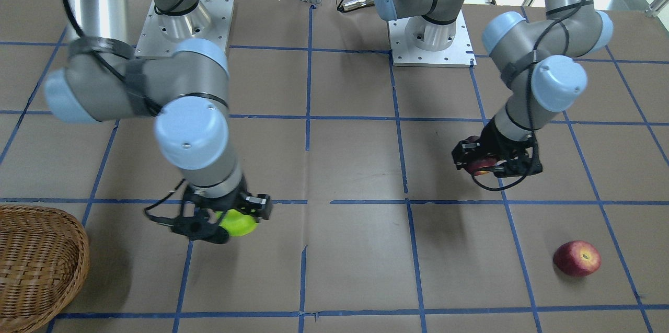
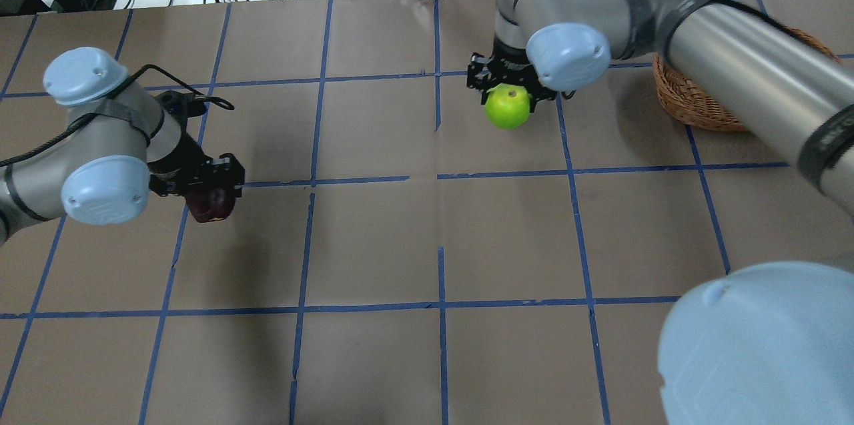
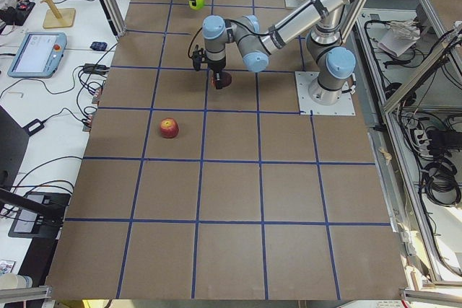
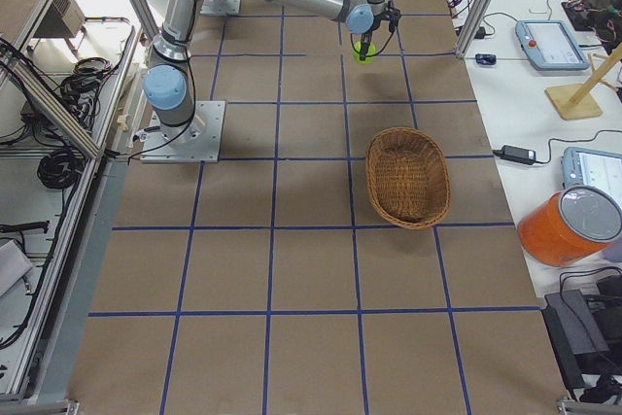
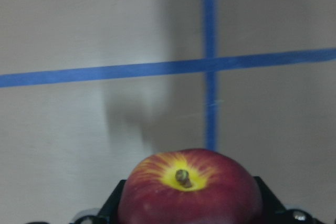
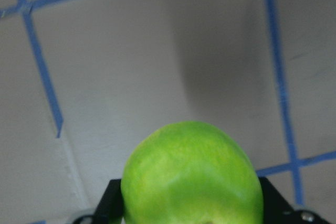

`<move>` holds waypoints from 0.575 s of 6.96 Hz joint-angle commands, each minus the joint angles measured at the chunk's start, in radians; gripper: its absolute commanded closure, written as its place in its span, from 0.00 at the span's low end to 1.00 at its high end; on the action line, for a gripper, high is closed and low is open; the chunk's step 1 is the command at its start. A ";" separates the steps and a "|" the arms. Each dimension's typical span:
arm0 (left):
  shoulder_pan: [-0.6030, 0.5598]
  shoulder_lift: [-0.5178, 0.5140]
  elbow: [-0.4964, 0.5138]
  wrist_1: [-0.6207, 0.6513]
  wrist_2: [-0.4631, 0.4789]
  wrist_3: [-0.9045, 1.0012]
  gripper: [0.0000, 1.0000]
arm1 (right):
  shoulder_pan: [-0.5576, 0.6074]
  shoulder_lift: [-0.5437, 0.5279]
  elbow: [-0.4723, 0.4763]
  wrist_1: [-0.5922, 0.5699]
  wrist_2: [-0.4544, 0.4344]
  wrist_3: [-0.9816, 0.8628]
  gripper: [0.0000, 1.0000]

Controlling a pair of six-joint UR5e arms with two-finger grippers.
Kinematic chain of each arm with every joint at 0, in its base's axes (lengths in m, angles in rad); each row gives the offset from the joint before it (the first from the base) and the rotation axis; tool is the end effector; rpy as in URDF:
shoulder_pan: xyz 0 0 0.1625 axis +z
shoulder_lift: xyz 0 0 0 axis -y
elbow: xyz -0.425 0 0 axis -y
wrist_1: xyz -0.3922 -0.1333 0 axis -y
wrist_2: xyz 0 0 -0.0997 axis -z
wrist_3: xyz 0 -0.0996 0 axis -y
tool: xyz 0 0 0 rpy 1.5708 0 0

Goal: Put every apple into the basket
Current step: 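Carry the green apple to the basket while left lifts dark red apple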

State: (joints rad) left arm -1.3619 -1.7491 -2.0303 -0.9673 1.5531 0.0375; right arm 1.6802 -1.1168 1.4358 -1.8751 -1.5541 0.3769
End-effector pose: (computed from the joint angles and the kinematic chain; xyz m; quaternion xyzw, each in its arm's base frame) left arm -0.0312 -0.5041 0.2443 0.0857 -0.9961 -0.0159 0.0109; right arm 0.2059 -0.6384 0.3204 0.1334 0.9910 0.0091 0.0063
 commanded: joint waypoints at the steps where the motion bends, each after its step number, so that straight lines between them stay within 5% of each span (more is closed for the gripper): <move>1: -0.318 -0.073 0.042 0.147 -0.057 -0.626 0.81 | -0.228 -0.032 -0.151 0.219 -0.076 -0.210 1.00; 3: -0.501 -0.200 0.079 0.293 -0.091 -0.862 0.83 | -0.391 0.011 -0.159 0.200 -0.156 -0.482 1.00; 4: -0.517 -0.239 0.084 0.315 -0.090 -0.904 0.75 | -0.480 0.058 -0.166 0.162 -0.158 -0.586 1.00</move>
State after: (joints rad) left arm -1.8249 -1.9288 -1.9588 -0.7103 1.4703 -0.7686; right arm 1.3077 -1.1049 1.2794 -1.6834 -1.6942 -0.0702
